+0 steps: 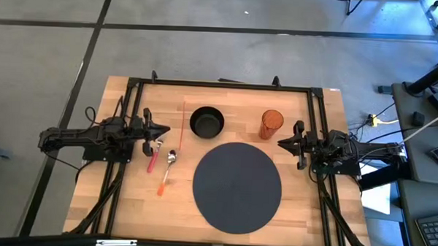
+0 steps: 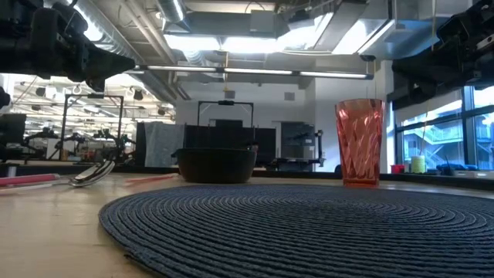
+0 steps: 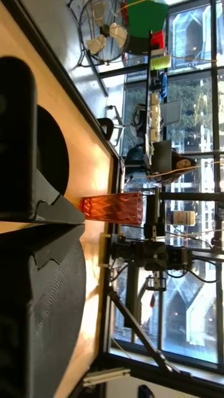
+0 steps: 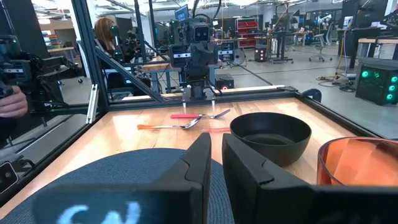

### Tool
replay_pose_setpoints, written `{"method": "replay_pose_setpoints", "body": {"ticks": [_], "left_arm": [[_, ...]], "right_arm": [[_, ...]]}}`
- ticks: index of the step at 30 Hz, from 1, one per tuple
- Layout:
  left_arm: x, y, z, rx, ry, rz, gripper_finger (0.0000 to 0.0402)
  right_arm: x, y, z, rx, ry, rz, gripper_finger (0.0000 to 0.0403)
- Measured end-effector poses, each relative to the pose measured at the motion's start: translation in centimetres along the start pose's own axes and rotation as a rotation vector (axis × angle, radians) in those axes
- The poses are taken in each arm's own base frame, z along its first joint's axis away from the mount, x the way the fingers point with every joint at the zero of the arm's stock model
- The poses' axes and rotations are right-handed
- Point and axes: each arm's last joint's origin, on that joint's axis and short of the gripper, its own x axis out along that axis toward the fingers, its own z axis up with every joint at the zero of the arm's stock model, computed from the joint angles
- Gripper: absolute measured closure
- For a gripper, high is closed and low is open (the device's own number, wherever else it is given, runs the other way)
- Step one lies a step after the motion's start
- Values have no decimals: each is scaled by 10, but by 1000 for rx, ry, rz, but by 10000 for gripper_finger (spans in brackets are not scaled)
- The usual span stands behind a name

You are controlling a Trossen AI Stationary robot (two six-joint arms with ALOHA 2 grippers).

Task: Pick & Place Utensil
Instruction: Put the black bowl on the tablemat

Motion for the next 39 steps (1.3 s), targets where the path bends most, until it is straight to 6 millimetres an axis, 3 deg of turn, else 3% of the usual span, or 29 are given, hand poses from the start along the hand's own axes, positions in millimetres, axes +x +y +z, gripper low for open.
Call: {"method": "replay_pose_setpoints", "body": {"ticks": [5,13,21,25,30,36,39], "left_arm": [[0,0,1,-38,-6,-2,398],[-1,1,18,-40,-147,61,398],[14,1,46,-14,-58,163,400],[41,-2,66,-4,86,206,400],[96,-3,79,32,384,232,400],[161,4,62,76,807,128,400],[188,8,50,87,900,108,396]], "right_arm": [[0,0,0,7,0,0,361],[0,1,5,12,-57,9,366],[0,1,4,-1,-43,12,397],[0,0,4,-2,-43,-8,394],[0,0,4,-1,-49,-24,394],[0,0,6,2,-66,-23,393],[0,0,6,0,-65,-23,393]]}}
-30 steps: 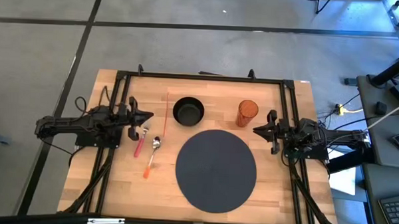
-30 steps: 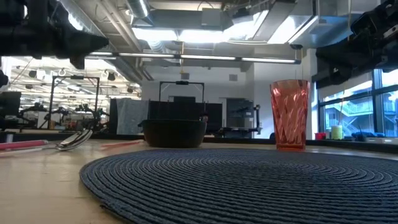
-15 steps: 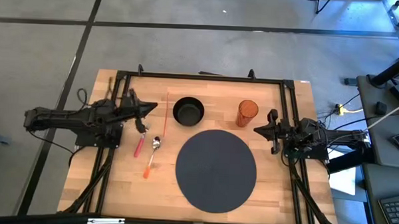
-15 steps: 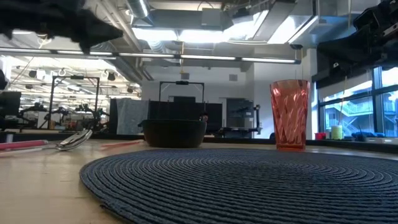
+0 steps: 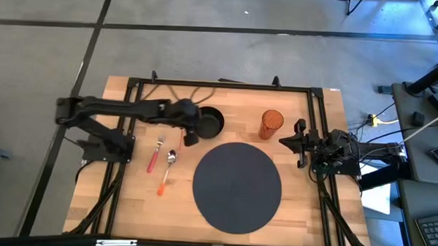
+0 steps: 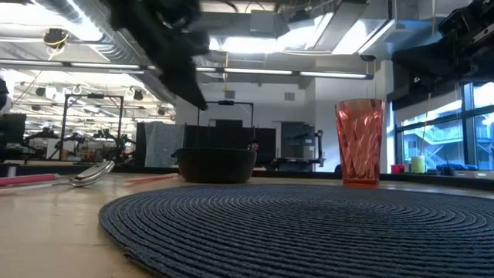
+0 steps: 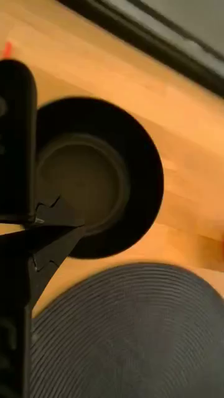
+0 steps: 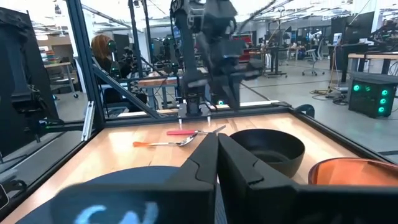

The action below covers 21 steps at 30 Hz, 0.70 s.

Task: Pick & Place Utensil
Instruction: Put the black bowl on the tablemat

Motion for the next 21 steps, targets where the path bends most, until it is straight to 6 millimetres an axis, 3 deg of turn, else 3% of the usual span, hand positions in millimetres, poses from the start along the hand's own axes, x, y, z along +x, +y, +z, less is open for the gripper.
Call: {"method": "replay_pose_setpoints", "body": {"ticks": [5,13,17,21], "left_arm": [[27,-2,15,25,50,19,361],[36,-9,19,76,131,15,242],[36,-18,16,223,159,41,187],[33,-35,13,443,175,22,164]], "right_arm": [[0,0,0,0,0,0,393],[0,0,0,0,0,0,393],[0,0,0,0,-2,0,393],[0,0,0,0,-2,0,393]]}}
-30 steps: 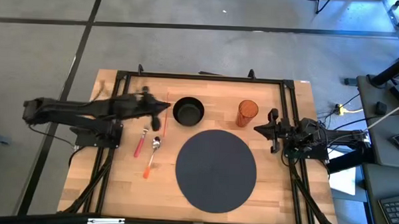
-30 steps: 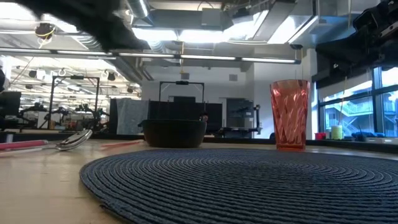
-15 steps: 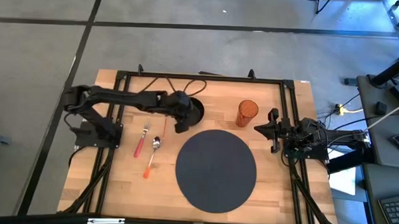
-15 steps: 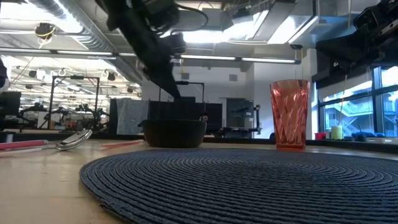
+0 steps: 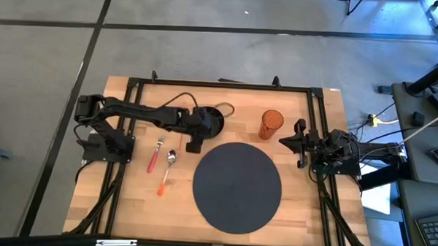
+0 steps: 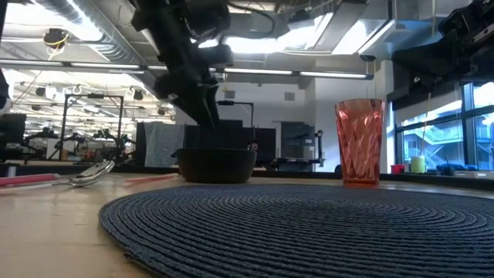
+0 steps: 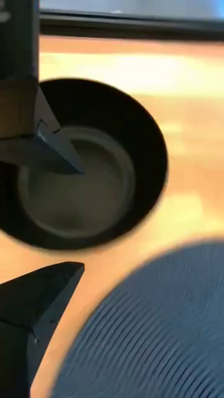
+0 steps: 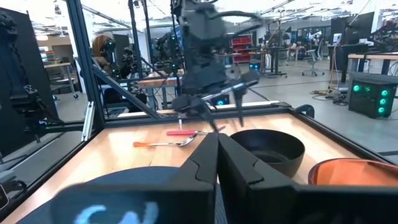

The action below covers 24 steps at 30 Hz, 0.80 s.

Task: Pick & Place Utensil
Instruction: Put the black bowl on the tablemat

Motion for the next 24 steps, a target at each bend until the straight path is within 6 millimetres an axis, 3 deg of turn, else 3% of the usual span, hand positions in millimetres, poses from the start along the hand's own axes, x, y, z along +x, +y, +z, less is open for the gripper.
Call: {"method": "replay_pose_setpoints", "body": {"ticks": [3,11,17,24], "left_arm": [[-2,-8,8,86,-55,24,162],[-6,-19,17,-96,-129,-27,162],[-2,-8,12,-241,-134,-174,161],[21,5,-2,-280,-12,-154,156]], "right_arm": [[0,0,0,0,0,0,393],[0,0,0,0,0,0,393],[0,0,0,1,0,0,393],[0,0,0,2,0,0,393]]}}
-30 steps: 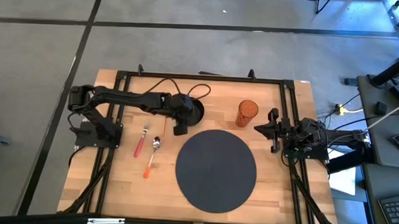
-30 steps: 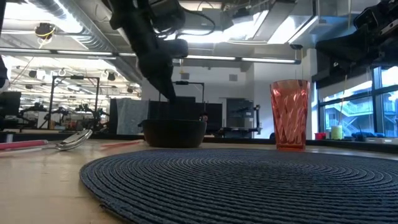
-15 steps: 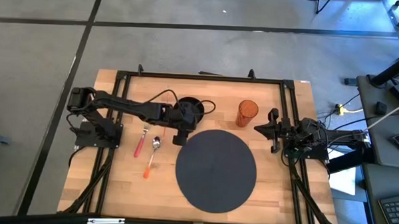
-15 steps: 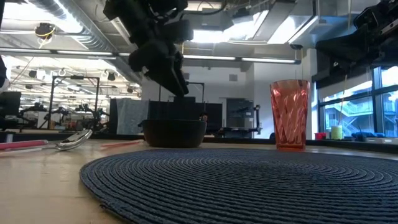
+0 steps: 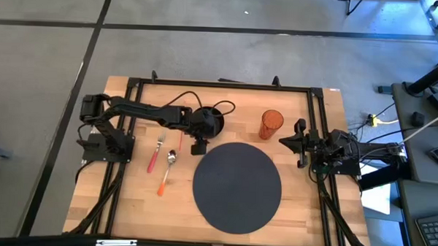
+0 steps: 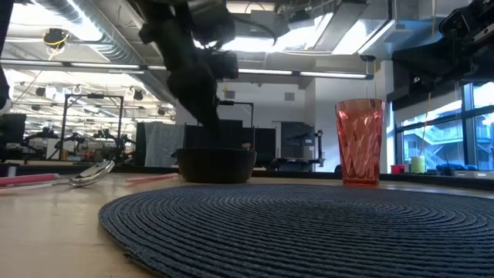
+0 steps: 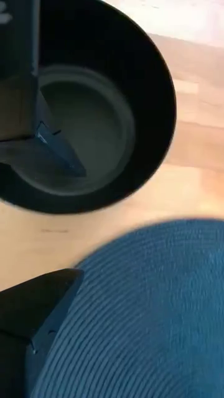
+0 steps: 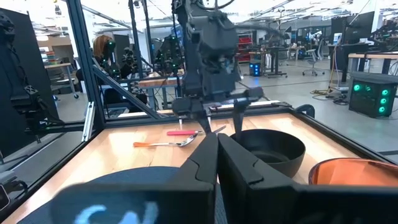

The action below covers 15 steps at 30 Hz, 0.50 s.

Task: Pick & Place Utensil
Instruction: Put the black bowl on the tablemat

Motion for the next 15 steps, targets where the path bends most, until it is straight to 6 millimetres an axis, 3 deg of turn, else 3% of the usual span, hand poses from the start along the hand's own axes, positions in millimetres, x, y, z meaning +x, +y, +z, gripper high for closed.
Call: {"method": "replay_pose_setpoints", "body": {"ticks": [15], "left_arm": [[38,5,-14,40,145,25,157]], "right_arm": [[0,0,-1,0,6,0,393]]}}
